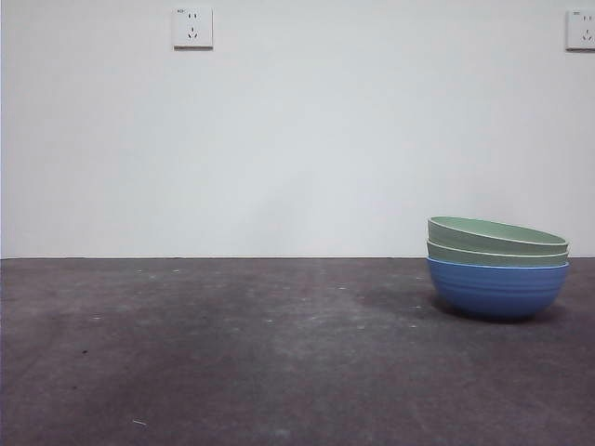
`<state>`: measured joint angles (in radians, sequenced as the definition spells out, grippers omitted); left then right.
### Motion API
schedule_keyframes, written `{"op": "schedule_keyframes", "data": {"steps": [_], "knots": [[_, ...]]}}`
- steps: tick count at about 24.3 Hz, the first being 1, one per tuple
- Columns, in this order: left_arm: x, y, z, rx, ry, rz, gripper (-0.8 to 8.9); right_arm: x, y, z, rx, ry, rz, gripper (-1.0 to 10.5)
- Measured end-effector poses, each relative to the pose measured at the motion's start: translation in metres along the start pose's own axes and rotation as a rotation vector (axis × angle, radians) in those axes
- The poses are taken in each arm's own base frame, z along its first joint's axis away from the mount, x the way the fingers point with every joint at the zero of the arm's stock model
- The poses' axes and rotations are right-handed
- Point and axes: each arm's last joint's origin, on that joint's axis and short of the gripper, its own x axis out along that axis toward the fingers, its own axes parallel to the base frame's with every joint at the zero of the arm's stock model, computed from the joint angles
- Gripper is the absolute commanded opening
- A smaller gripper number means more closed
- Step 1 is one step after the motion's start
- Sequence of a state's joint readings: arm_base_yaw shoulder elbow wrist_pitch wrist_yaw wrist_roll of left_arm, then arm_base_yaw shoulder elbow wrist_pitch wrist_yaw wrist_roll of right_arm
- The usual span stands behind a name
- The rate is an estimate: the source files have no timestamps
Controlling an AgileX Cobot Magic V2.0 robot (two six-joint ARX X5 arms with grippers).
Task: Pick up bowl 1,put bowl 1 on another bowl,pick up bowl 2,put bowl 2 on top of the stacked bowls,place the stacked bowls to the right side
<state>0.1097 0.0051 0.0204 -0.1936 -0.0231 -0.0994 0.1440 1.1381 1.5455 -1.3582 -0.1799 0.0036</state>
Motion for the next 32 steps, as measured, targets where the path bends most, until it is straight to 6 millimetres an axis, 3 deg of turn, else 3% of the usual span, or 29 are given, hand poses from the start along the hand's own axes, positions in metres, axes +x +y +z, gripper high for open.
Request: {"op": "schedule_keyframes", "data": {"steps": [10,14,17,19,22,25,32], "knots": [[0.0,0.0,0.0,0.0,0.0,0.0,-0.03,-0.001,-0.002,0.0,0.003,-0.007,-0.006,0.0],[0.0,0.0,0.0,0.0,0.0,0.0,-0.03,-0.03,0.0,0.001,-0.022,-0.35,-0.02,0.0],[0.0,0.0,0.0,0.0,0.0,0.0,-0.03,-0.04,0.002,-0.026,-0.038,-0.588,-0.014,0.0],[0.0,0.0,0.0,0.0,0.0,0.0,-0.03,-0.023,-0.003,-0.053,-0.036,-0.678,-0.027,0.0],[0.0,0.0,0.0,0.0,0.0,0.0,-0.03,0.034,-0.015,-0.099,-0.028,-0.766,-0.039,0.0],[0.0,0.0,0.0,-0.001,0.0,0.0,-0.03,0.074,-0.023,-0.131,-0.024,-0.816,-0.038,0.0],[0.0,0.0,0.0,-0.003,0.0,0.0,-0.03,0.139,-0.035,-0.185,0.001,-0.81,-0.056,0.0]]}}
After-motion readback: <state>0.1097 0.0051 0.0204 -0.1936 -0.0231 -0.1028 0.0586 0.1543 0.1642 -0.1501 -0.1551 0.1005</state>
